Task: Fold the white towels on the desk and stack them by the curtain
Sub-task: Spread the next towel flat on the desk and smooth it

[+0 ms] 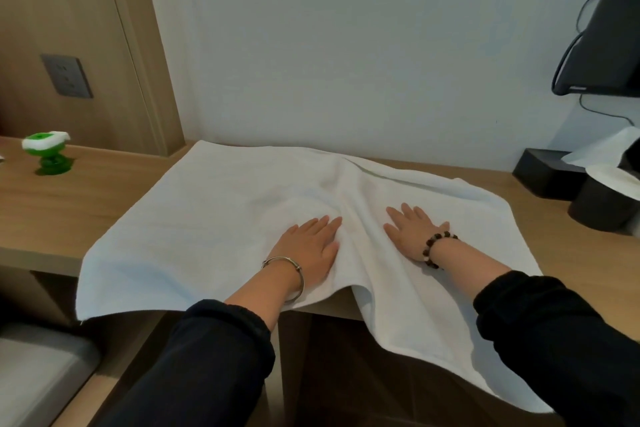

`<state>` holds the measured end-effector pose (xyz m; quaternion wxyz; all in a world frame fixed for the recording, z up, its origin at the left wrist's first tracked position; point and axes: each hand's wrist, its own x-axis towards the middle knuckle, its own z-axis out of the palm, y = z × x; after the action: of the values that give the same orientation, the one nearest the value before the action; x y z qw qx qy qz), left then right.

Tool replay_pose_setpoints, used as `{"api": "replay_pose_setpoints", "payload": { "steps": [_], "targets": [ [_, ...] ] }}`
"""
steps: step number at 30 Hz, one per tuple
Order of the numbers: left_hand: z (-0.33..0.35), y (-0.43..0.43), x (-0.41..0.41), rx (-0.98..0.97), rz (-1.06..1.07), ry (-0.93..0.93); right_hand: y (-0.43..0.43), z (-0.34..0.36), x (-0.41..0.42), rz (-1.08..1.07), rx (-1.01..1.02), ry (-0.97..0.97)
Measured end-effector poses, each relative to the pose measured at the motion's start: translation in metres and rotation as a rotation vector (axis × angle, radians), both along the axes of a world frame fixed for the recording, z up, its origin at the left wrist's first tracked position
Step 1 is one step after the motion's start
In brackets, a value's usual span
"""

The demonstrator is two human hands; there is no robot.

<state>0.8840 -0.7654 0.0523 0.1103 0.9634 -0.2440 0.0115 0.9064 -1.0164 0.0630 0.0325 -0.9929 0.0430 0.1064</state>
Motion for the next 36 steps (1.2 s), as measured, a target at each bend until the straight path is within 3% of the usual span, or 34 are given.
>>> {"api": "replay_pose_setpoints", "payload": {
  "steps": [3,6,9,11,13,15,21,24,30,36],
  "targets": [
    [0.000,0.000,0.000,0.019,0.022,0.001,-0.014,0.008,0.004,-0.004,-0.001,0.007],
    [0.002,0.000,-0.001,0.060,0.028,0.011,-0.022,0.022,0.013,-0.159,-0.104,0.045],
    [0.004,0.000,-0.002,0.107,0.023,0.014,-0.001,0.034,0.019,-0.187,-0.212,-0.080],
    [0.005,0.000,-0.001,0.132,0.016,0.020,0.023,0.032,0.015,-0.093,-0.082,-0.167],
    [0.007,-0.001,0.000,0.164,0.014,0.026,0.038,0.020,0.004,0.006,0.028,-0.101],
    [0.008,-0.001,-0.001,0.193,0.010,0.030,0.031,0.006,-0.008,0.054,0.015,-0.005],
    [0.009,0.016,-0.004,0.158,-0.036,0.042,-0.015,0.008,-0.017,-0.182,-0.003,-0.011],
    [0.013,0.021,-0.004,0.097,-0.028,0.068,-0.011,0.014,-0.020,-0.188,-0.009,0.044],
    [0.047,-0.005,0.028,0.069,0.101,0.128,0.001,0.057,-0.010,0.022,-0.242,0.008],
    [0.034,-0.055,0.073,0.154,0.153,0.014,0.002,0.046,0.019,0.002,-0.336,-0.126]
  ]
}}
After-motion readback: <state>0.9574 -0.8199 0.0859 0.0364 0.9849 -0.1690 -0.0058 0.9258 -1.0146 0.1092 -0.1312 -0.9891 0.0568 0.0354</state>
